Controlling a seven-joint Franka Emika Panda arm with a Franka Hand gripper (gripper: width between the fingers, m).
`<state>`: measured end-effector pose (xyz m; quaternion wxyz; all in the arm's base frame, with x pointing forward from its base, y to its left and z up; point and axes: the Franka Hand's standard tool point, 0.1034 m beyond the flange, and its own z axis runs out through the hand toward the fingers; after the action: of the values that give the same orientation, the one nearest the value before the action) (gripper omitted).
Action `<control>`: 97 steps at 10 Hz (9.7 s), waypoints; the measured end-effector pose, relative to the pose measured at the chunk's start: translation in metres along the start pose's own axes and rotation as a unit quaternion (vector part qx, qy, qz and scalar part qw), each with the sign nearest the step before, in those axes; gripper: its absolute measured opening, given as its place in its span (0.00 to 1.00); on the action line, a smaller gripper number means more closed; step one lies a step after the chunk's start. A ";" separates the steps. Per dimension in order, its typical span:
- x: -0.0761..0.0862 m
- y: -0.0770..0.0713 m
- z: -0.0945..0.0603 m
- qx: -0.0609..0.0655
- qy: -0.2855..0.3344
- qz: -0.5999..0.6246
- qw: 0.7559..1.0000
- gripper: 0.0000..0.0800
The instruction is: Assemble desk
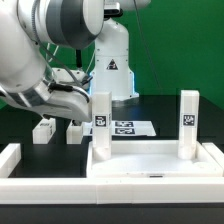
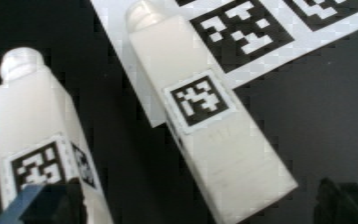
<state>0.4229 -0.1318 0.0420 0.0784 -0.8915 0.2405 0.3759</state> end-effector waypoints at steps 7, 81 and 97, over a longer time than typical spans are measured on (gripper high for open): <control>0.004 -0.003 0.014 -0.007 -0.011 -0.001 1.000 0.81; -0.083 -0.312 -0.146 0.007 0.628 -0.197 0.753 0.36; -0.042 -0.305 -0.118 -0.006 0.638 -0.256 0.726 0.36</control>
Offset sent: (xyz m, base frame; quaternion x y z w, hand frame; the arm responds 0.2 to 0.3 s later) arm -0.0037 0.0110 -0.0117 0.0072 0.0017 0.0089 0.9999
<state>0.6210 0.1125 0.1420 -0.0052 -0.9494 -0.0060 -0.3140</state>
